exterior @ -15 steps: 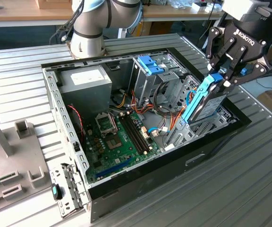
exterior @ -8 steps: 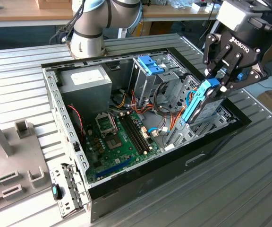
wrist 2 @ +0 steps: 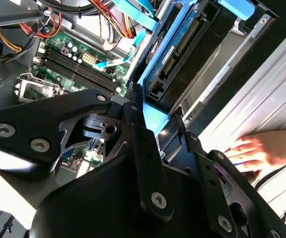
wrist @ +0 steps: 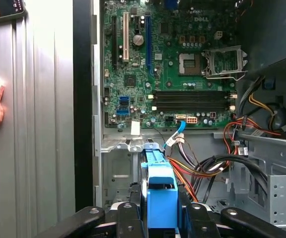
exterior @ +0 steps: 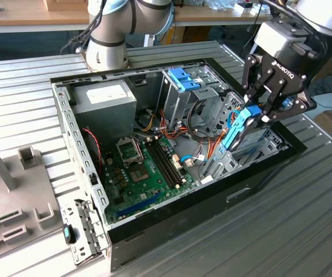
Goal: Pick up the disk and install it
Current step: 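Insert the disk into the insertion slot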
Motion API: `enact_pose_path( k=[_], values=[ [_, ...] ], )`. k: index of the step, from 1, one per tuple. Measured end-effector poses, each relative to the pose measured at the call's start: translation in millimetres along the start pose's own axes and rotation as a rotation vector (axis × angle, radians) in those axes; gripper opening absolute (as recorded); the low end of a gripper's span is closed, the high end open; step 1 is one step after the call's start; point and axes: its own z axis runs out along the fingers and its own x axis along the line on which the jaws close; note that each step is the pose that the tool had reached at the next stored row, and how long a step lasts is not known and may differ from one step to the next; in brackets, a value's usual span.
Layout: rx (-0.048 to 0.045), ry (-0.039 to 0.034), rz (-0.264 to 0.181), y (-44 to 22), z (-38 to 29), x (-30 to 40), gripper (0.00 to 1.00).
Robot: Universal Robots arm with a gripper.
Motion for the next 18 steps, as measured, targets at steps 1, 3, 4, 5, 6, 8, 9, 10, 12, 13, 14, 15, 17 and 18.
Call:
enact_pose_path(
  k=[1, 3, 4, 5, 6, 8, 9, 10, 12, 13, 14, 15, 17, 18],
  values=[
    [0.0, 0.0, 0.0, 0.0, 2.0, 0.0, 0.36],
    [0.0, 0.0002, 0.0, 0.0, 2.2, 0.0, 0.36],
    [0.0, 0.0002, 0.0, 0.0, 2.2, 0.0, 0.36],
    [0.0, 0.0002, 0.0, 0.0, 2.2, 0.0, 0.36],
    [0.0, 0.0002, 0.0, 0.0, 2.3, 0.1, 0.36],
    [0.0, 0.0003, 0.0, 0.0, 2.3, 0.1, 0.44],
    [0.0, 0.0001, 0.0, 0.0, 2.4, 0.0, 0.44],
    [0.0, 0.0002, 0.0, 0.0, 2.4, 0.0, 0.44],
    [0.0, 0.0002, 0.0, 0.0, 2.5, 0.0, 0.44],
    [0.0, 0.0002, 0.0, 0.0, 2.5, 0.0, 0.44],
    [0.0, 0.0002, 0.0, 0.0, 2.6, 0.0, 0.44],
    [0.0, 0.0002, 0.0, 0.0, 2.6, 0.0, 0.44],
    [0.0, -0.0002, 0.0, -1.5, 2.8, -0.4, 0.44],
    [0.0, 0.0001, 0.0, -3.6, 2.7, -1.3, 0.44]
  ],
)
